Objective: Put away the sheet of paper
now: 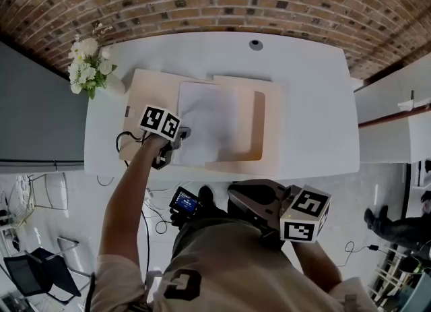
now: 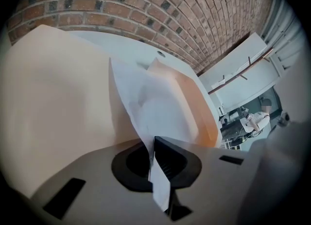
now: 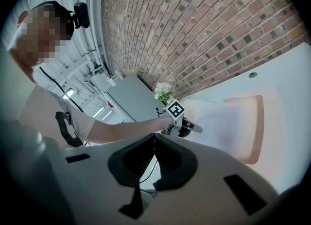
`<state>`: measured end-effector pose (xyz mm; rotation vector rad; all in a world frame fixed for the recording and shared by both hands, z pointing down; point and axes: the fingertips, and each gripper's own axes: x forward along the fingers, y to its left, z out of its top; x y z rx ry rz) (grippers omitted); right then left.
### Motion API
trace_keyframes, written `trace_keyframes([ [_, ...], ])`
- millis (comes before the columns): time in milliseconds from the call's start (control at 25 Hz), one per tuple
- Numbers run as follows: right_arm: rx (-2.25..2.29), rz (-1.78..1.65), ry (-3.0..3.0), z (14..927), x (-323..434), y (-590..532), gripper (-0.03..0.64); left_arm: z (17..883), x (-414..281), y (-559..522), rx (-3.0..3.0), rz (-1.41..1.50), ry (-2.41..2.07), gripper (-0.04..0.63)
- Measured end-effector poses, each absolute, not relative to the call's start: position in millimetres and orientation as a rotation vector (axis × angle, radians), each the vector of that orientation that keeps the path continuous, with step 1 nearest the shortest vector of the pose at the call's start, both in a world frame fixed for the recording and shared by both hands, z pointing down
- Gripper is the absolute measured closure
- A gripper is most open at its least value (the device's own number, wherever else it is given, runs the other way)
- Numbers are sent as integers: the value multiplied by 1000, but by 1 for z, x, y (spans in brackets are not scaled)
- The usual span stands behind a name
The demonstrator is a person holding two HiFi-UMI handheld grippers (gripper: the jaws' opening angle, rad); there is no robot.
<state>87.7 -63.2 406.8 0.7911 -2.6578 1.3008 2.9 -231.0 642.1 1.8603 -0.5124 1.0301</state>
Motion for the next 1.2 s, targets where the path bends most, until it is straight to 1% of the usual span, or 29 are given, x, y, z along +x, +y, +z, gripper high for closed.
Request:
trace_keyframes([
  [800,808,1298,-2660,407,113,-65,594,644,62,-218,1845,1004,-456,580],
  [1200,746,1324,-2669,412,125,-73,594,643,81,-211,1821,974,-446,580],
])
